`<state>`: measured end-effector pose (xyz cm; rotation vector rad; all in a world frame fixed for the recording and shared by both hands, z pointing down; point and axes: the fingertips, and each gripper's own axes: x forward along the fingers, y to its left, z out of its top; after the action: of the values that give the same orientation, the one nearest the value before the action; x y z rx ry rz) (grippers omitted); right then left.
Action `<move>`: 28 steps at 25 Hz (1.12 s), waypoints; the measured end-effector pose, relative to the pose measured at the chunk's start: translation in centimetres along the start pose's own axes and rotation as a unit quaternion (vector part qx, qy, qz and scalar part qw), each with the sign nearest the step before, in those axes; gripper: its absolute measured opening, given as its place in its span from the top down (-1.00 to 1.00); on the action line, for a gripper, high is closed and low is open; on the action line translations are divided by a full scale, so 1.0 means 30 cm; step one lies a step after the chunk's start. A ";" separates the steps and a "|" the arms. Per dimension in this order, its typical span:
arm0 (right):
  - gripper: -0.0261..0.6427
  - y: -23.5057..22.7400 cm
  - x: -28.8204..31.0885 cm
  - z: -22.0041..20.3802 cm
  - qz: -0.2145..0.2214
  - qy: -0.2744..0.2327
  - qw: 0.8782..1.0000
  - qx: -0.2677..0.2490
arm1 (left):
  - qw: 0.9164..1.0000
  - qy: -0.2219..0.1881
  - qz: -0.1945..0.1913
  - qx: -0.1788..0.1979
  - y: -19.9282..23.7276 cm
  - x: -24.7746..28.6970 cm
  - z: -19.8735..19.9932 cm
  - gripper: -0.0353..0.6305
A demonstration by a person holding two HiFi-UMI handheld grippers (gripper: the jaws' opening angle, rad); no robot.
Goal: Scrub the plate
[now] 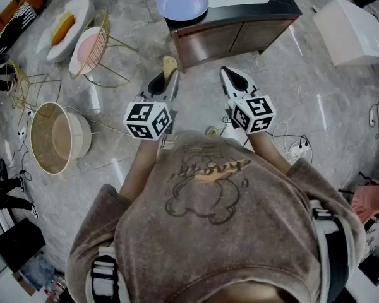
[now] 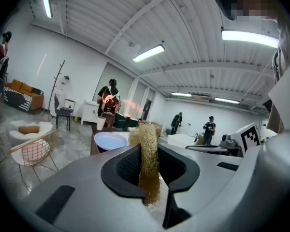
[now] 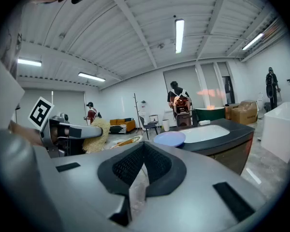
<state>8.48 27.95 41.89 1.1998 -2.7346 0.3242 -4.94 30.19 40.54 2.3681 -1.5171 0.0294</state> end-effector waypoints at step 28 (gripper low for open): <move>0.93 -0.244 0.224 -0.062 0.041 0.018 0.999 0.024 | 0.998 -0.022 0.058 0.001 0.107 0.261 -0.012 0.65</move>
<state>9.43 18.84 46.13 1.0844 -2.7638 0.4189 -4.35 22.17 43.23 2.2936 -1.6727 0.0055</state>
